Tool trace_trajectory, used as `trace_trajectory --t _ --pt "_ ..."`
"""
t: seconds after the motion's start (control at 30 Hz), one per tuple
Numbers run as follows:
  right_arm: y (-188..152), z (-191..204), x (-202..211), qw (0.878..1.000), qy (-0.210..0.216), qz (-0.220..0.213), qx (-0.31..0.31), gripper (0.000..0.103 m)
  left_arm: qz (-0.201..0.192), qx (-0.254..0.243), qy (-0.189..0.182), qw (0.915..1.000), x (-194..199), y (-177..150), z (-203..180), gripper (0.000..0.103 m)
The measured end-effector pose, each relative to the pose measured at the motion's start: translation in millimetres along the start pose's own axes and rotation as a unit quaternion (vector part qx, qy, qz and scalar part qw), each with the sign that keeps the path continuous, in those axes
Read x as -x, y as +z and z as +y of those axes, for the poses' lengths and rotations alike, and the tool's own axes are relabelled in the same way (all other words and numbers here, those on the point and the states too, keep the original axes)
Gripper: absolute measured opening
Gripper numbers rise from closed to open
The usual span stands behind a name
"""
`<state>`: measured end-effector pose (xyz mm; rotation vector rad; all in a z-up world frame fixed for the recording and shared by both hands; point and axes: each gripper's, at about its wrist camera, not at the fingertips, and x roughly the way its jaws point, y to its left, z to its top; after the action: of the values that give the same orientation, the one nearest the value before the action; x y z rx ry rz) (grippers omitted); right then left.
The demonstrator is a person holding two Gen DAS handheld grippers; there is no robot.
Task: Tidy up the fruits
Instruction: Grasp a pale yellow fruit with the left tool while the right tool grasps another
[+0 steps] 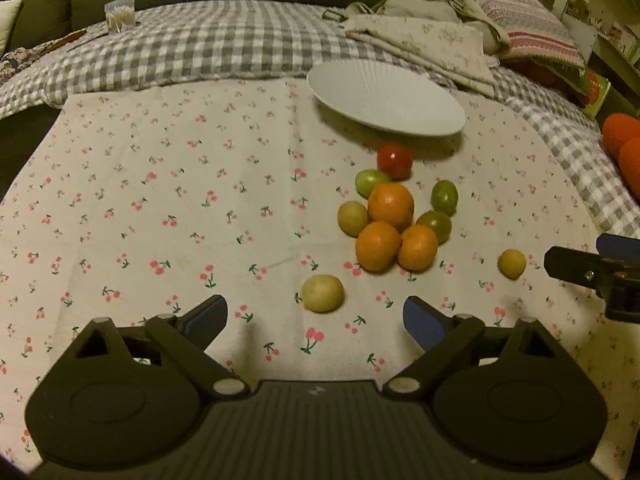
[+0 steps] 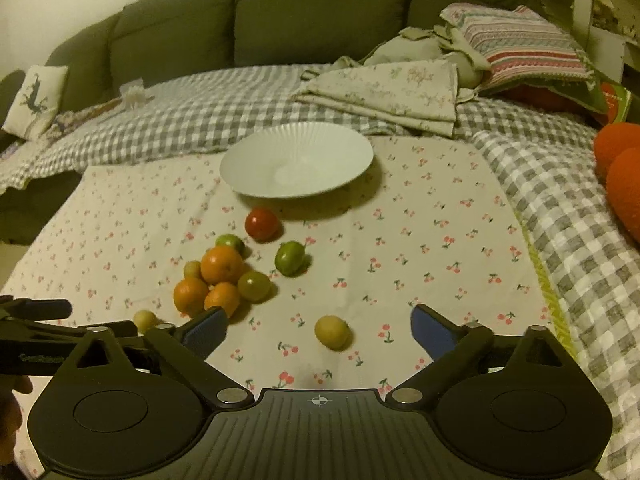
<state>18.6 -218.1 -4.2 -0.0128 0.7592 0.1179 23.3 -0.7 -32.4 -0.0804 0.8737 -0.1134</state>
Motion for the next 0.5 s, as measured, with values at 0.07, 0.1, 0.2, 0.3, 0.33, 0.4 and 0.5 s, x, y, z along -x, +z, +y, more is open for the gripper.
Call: trace_trajectory --t 0.07,0.1,0.2,0.3,0.33,0.4,0.5 --pt "-0.7 -0.2 -5.6 1.000 -0.002 0.013 0.004 0.092 0.013 -0.006 0.008 0.9999 -7.2 -0.8 0.4 0.089" --pt "-1.9 -1.3 -9.0 1.000 0.000 0.016 0.002 0.090 0.022 -0.005 0.007 0.9997 -9.8 -1.4 1.1 0.088" --pt "-5.3 -5.0 -20.1 0.999 0.003 0.041 -0.007 0.082 0.035 -0.006 0.008 0.9993 -18.0 -2.6 2.7 0.081" --pt "-7.2 -9.0 -30.7 0.999 0.006 0.036 -0.014 0.078 0.045 -0.010 0.007 0.9989 -24.1 -3.4 3.2 0.077" --pt "-8.4 -10.5 -33.5 0.999 0.007 0.040 -0.017 0.076 0.045 -0.009 0.003 0.9989 -24.3 -3.3 2.9 0.076" --pt "-9.5 -12.5 -39.1 0.999 0.010 0.046 -0.025 0.072 0.048 -0.009 0.001 0.9988 -25.3 -3.8 2.9 0.075" --pt "-9.1 -12.0 -43.9 0.998 0.012 0.051 -0.026 0.069 0.049 -0.007 -0.003 0.9988 -27.0 -2.2 3.8 0.072"
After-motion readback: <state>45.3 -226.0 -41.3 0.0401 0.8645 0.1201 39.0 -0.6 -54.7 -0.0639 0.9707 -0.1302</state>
